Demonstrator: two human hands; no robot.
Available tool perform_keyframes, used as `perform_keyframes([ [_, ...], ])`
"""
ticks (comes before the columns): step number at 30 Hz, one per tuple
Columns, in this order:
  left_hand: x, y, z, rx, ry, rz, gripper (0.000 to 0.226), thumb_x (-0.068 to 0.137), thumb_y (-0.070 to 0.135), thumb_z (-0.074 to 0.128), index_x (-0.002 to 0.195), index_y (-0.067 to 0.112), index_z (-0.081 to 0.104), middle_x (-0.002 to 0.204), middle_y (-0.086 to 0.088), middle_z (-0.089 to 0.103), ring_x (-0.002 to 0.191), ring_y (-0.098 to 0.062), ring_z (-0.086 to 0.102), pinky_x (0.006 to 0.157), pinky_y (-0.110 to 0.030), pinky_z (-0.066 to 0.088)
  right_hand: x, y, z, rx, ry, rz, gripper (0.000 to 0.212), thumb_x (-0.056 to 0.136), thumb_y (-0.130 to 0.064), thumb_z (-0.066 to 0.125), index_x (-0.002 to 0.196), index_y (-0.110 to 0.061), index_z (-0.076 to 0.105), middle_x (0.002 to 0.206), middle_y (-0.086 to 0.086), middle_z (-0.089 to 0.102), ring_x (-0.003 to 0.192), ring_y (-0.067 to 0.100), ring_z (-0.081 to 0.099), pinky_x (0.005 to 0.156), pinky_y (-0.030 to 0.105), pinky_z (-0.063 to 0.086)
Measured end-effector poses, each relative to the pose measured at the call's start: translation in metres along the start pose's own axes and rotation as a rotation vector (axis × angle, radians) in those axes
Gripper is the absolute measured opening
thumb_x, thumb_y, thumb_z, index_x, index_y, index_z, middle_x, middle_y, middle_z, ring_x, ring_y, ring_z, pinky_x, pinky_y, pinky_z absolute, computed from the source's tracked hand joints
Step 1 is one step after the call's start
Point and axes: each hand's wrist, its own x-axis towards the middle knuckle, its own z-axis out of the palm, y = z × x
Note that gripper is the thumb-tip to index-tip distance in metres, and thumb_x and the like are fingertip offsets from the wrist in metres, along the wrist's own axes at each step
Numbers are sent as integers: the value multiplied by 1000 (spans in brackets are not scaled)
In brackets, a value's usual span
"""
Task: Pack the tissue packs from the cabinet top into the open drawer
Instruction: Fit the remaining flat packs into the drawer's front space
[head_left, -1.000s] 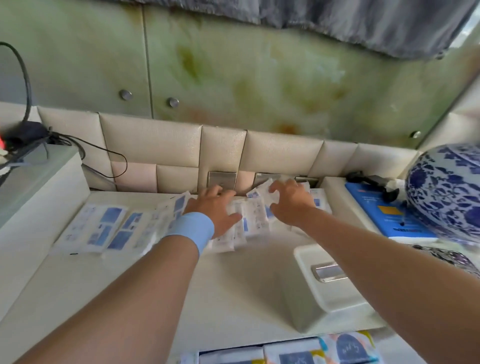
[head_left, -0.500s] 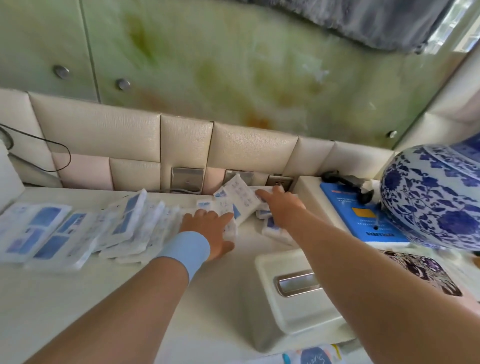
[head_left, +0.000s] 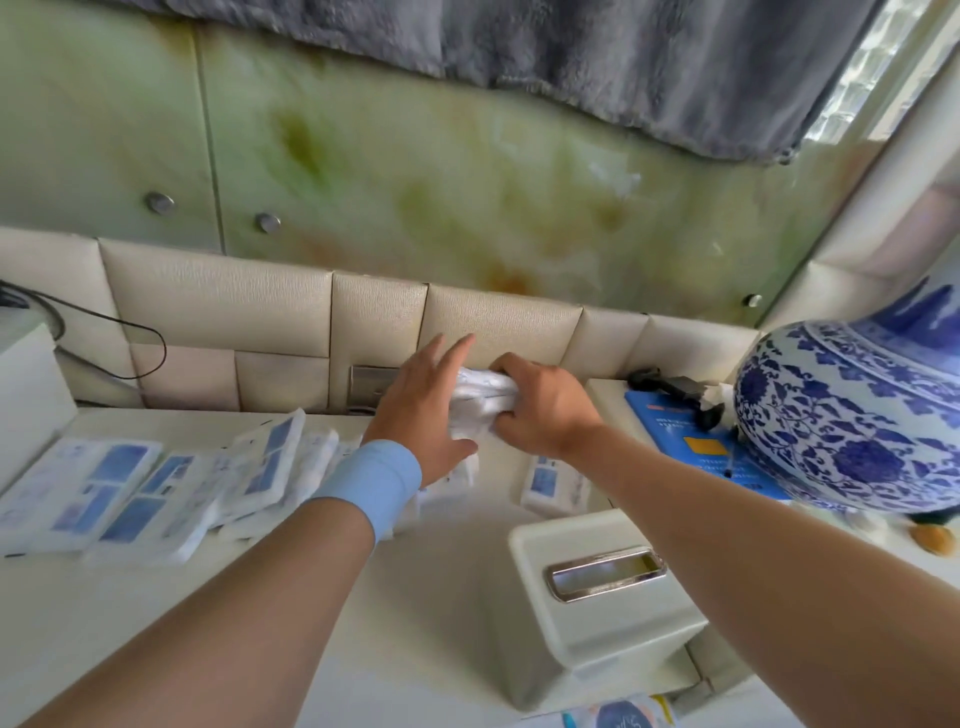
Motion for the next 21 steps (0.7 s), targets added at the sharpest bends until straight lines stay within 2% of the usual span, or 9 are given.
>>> perform_keyframes([
  [3, -1, -3, -17, -58, 69, -125, 67, 75, 25, 75, 133, 35, 44, 127, 3, 53, 114, -23, 52, 92, -34, 45, -5, -13, 12, 224, -72, 75, 52, 67, -29, 68, 117, -21, 57, 104, 0, 68, 87, 21, 64, 70, 21, 41],
  [5, -8, -10, -26, 90, 12, -163, 51, 78, 28, 72, 123, 32, 49, 115, 3, 59, 101, -24, 56, 80, -31, 45, -8, -9, 25, 330, -186, 198, 74, 68, -38, 66, 137, -22, 45, 131, 4, 53, 109, 22, 57, 88, 23, 41],
  [7, -16, -20, -31, 142, -38, -194, 48, 82, 31, 72, 123, 29, 48, 116, 2, 58, 94, -23, 53, 76, -29, 41, -6, 3, 41, 339, -272, 460, 84, 77, -41, 63, 151, -25, 27, 151, 8, 29, 130, 29, 40, 106, 37, 36],
  [10, -23, -34, -33, 143, -59, -262, 53, 84, 36, 72, 129, 27, 44, 126, 1, 56, 104, -25, 55, 80, -30, 42, -3, 28, 65, 19, -403, 866, 90, 80, -47, 57, 155, -28, 11, 159, 12, 14, 141, 39, 25, 112, 51, 32],
  [12, -26, -41, -34, 141, -61, -323, 56, 85, 39, 71, 131, 27, 42, 132, 2, 53, 112, -27, 55, 84, -31, 41, -9, 39, 77, -112, -579, 973, 100, 76, -61, 58, 155, -27, 7, 159, 19, 17, 144, 45, 20, 113, 53, 30],
  [14, -28, -46, -32, 127, -45, -383, 55, 86, 40, 70, 131, 27, 40, 133, 1, 54, 112, -28, 55, 81, -30, 39, -15, 48, 85, -116, -653, 992, 108, 72, -66, 64, 155, -27, 8, 160, 22, 11, 144, 44, 21, 113, 53, 30],
  [17, -26, -50, -30, 108, -22, -437, 56, 86, 41, 69, 132, 26, 40, 131, -2, 56, 111, -31, 56, 78, -29, 37, -9, 45, 82, -72, -595, 967, 97, 73, -51, 70, 152, -28, 19, 153, 19, 22, 137, 42, 33, 109, 50, 39],
  [19, -23, -51, -30, 77, 6, -472, 58, 86, 41, 69, 133, 26, 39, 132, -3, 55, 113, -32, 55, 79, -30, 38, -1, 38, 79, 19, -451, 972, 78, 79, -38, 63, 148, -29, 28, 144, 16, 32, 129, 40, 43, 107, 48, 42],
  [21, -22, -53, -31, 27, 71, -511, 59, 86, 41, 68, 134, 26, 38, 134, -3, 54, 115, -32, 55, 84, -34, 42, 8, 27, 75, 117, -284, 975, 73, 78, -34, 63, 145, -29, 34, 139, 15, 38, 124, 37, 47, 105, 43, 44],
])
